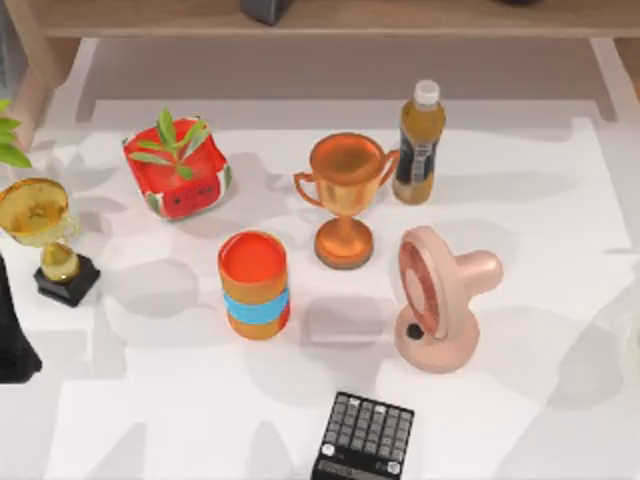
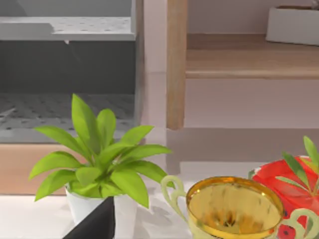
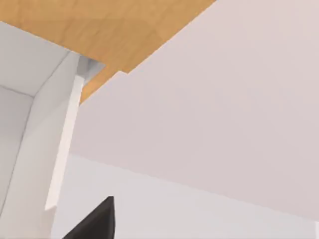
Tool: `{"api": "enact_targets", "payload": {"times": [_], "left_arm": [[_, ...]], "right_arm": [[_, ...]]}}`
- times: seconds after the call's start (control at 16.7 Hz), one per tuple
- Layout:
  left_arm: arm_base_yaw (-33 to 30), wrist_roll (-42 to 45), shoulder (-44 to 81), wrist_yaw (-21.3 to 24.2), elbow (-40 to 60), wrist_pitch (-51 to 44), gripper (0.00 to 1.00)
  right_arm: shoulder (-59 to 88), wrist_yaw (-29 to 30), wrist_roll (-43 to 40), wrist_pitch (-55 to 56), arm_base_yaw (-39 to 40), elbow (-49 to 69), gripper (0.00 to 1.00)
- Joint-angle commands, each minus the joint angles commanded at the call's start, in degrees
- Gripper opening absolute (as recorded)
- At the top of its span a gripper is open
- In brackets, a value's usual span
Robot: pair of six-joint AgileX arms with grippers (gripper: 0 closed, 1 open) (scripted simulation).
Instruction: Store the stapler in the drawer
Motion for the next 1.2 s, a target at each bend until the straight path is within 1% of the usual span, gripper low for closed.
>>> {"api": "enact_targets", "payload": {"times": [0.36, 0.6, 0.78, 0.9, 1.08, 1.2], "left_arm": [[0.00, 0.00, 0.00, 0.00, 0.00, 0.00, 1.00], [0.00, 0.00, 0.00, 0.00, 0.00, 0.00, 1.00], [0.00, 0.00, 0.00, 0.00, 0.00, 0.00, 1.00], [0.00, 0.00, 0.00, 0.00, 0.00, 0.00, 1.00], [0.00, 0.00, 0.00, 0.00, 0.00, 0.00, 1.00], [0.00, 0.00, 0.00, 0.00, 0.00, 0.00, 1.00]], "right_arm": [[-5.52, -7.90, -15.42, 42.74, -12.14, -27.39, 1.00], [-5.91, -14.86, -24.87, 69.65, -16.37, -46.98, 1.00], [-5.28, -20.63, -30.85, 87.17, -16.42, -60.02, 1.00], [-4.72, -24.46, -34.10, 97.02, -14.91, -67.13, 1.00], [-4.01, -29.47, -37.61, 107.95, -11.22, -74.72, 1.00], [-3.72, -31.73, -38.94, 112.14, -9.01, -77.61, 1.00]]}}
